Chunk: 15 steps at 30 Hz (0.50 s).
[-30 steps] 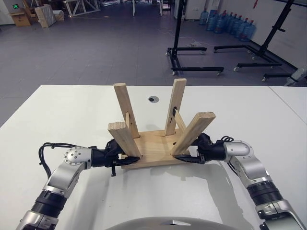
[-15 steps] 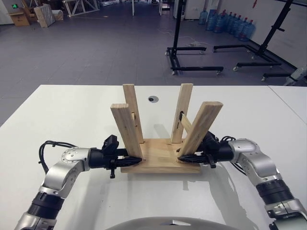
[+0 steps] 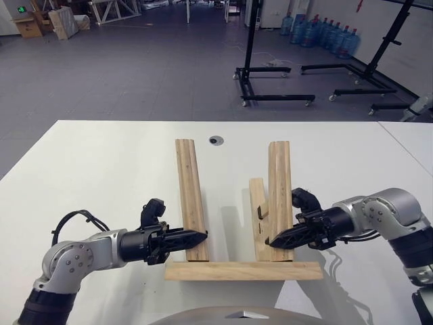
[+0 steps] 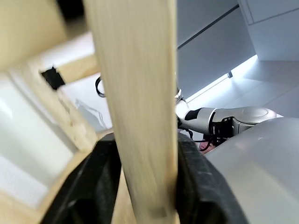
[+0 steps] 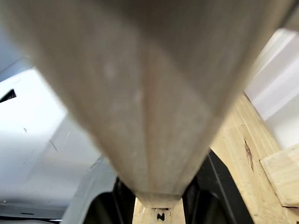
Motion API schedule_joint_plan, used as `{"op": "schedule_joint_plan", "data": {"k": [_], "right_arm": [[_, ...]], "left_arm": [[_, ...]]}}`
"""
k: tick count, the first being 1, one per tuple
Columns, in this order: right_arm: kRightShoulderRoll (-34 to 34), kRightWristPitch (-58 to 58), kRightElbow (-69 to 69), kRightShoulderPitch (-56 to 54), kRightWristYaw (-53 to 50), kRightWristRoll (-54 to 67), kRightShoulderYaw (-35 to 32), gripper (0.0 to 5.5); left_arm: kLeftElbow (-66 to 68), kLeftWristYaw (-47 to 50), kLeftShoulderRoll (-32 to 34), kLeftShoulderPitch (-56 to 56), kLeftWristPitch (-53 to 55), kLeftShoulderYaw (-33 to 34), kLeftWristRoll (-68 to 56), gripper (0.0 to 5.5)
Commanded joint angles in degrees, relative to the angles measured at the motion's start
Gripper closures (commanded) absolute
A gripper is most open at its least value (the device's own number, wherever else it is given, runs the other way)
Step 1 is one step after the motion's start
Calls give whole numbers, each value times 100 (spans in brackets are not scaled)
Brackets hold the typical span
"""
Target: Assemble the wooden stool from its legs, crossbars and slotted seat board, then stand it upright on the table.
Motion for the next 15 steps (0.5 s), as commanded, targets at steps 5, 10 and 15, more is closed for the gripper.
{"op": "schedule_joint_plan", "data": {"k": [5,10,15], "right_arm": [[399,0,1121,-995,-495,-450,75,345],[252,305,1288,-1035,-544,-247,-280,253],[60,242,1056,-667,-763,-16,-1178,229]], "left_arm": [[784,44,31,-545,-322,259,633,274],[955,-161,156,-811,-437,508,810,193],[798,-263,333,-556,-637,1036,898,122]]}}
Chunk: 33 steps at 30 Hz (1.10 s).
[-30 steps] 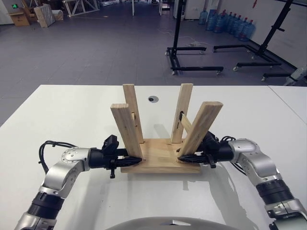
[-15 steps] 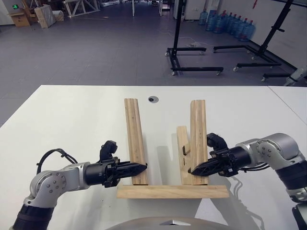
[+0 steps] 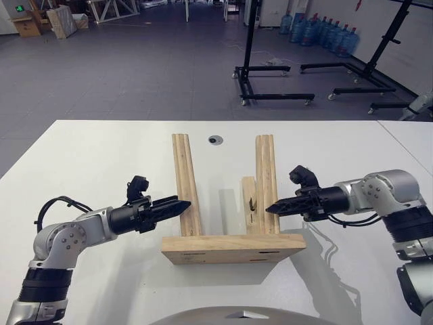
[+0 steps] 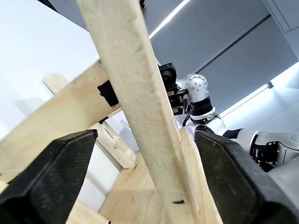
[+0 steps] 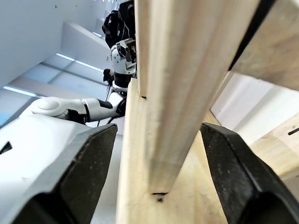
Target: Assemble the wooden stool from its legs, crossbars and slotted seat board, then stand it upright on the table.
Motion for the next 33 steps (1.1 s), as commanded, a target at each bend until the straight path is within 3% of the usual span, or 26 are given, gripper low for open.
{"op": "schedule_joint_plan", "data": {"k": [1,3,5,8,10,13,16,22,31,33], "right_arm": [[-301,-323,-208,351,-165,67,-782,229],[-533,-865,-449,728,-121,-104,-1057,229],[-364,-2555,-664,1488,-501,-904,-1422,229],[-8,-5415,-826,2757,-749,-2137,-1872,229],[33,-7010,-842,3496,-321,-2656,-1877,229],[62,-7941,-852,3992,-97,-2939,-1739,229],[140,-8904,-821,4269,63,-3256,-1448,229],[437,-9605,-1024,4290,-35,-3426,-1018,229],[694,-8793,-1793,3677,-677,-3293,-509,229],[716,-8685,-1856,3550,-679,-3283,-389,257]], "left_arm": [[-231,-57,274,248,-279,519,157,112],[-398,-155,402,457,-412,797,189,93],[-676,-410,622,801,-764,891,531,93],[-1212,-971,1890,1967,-3021,46,3291,93],[-1280,-1138,2456,2644,-4302,-100,4649,93],[-1462,-1199,2421,2840,-5005,-202,5144,93],[-1615,-1051,2392,2714,-5175,-705,5666,93],[-1590,-943,2058,2292,-5348,-1214,5920,93],[-1378,-851,1480,1668,-5138,-1723,5745,93],[-1263,-837,1334,1519,-5151,-1819,5722,91]]}}
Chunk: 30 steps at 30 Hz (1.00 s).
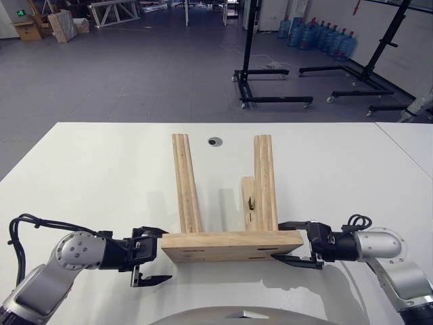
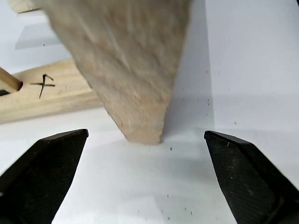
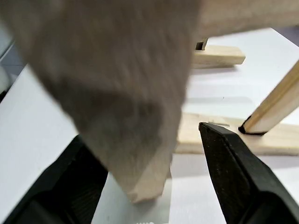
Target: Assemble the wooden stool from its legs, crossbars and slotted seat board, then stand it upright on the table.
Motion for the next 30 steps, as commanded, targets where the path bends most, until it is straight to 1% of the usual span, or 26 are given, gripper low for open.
{"op": "schedule_joint_plan", "data": {"k": [1,2,5,8,9,10,16,17,20,22,27,30], "right_arm": [[36,211,-167,-312,-68,20,188,282],[3,181,-108,-324,-1,19,216,299],[-101,102,61,-355,182,40,236,342],[-182,6,252,-370,326,65,207,391],[-236,22,314,-387,385,74,200,400],[-275,53,344,-412,422,90,192,417],[-357,416,30,-710,418,197,281,419],[-355,528,-85,-769,399,241,308,419],[-363,773,-321,-909,415,348,359,419],[-372,882,-363,-1017,453,377,381,419],[-412,1305,-540,-1246,518,568,363,419],[-400,2127,-1052,-1278,327,1099,262,419]], "left_arm": [[246,40,-237,-330,29,-187,-35,91],[336,60,-324,-428,-23,-267,13,111],[519,30,-489,-599,-132,-428,32,144],[715,23,-515,-682,-297,-524,164,198],[767,27,-543,-712,-339,-534,166,208],[801,28,-564,-741,-371,-540,155,232],[950,5,-835,-999,-645,-533,-60,325],[985,-36,-870,-1030,-709,-544,-107,330],[1153,-218,-1020,-1117,-876,-568,-369,384],[1325,-364,-1092,-1197,-964,-636,-410,398],[1414,-519,-1364,-1349,-954,-523,-777,406],[1126,-705,-1431,-1317,-496,-272,-1479,407]]}}
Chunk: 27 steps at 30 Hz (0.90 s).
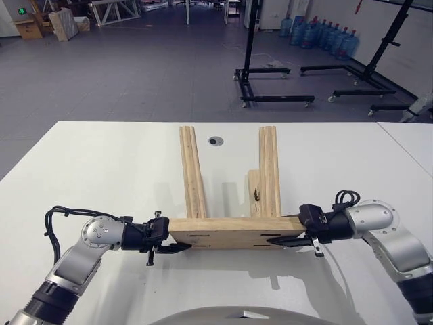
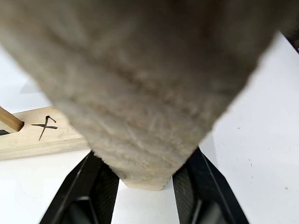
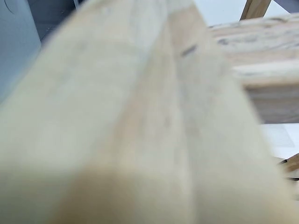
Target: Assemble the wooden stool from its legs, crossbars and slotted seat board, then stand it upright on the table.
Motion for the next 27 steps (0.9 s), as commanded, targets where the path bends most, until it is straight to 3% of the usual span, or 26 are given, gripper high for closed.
{"op": "schedule_joint_plan", "data": {"k": [1,4,7,11,15,17,20,24,27], "right_arm": [[234,1143,-904,-332,-381,1108,-54,419],[-79,3127,-1077,-940,-393,2507,-219,419],[-884,4963,-653,-1440,433,3832,-345,419],[-1821,6851,-228,-1062,961,5106,-493,419],[-2702,7574,-270,-378,1185,6756,-789,418],[-2906,7699,290,-828,961,7679,-505,418],[-3364,7598,351,-656,851,8709,-282,418],[-3457,7901,812,-867,1063,8976,347,416],[-3576,8379,1352,-2264,1426,8979,1279,409]], "left_arm": [[-666,-255,-316,-113,575,243,-1378,407],[-1507,-285,-148,98,2027,762,-3223,407],[-2384,411,224,314,3175,1178,-5036,407],[-3457,1170,1023,293,3320,1568,-7235,412],[-3706,1981,1572,-15,3066,2242,-9563,421],[-3839,2403,1402,-312,2779,2310,-9998,421],[-4290,2867,1115,-385,2369,2027,-10038,421],[-4486,3259,856,-125,2214,1827,-10038,421],[-4302,3461,759,-3,2380,1911,-10038,421]]}}
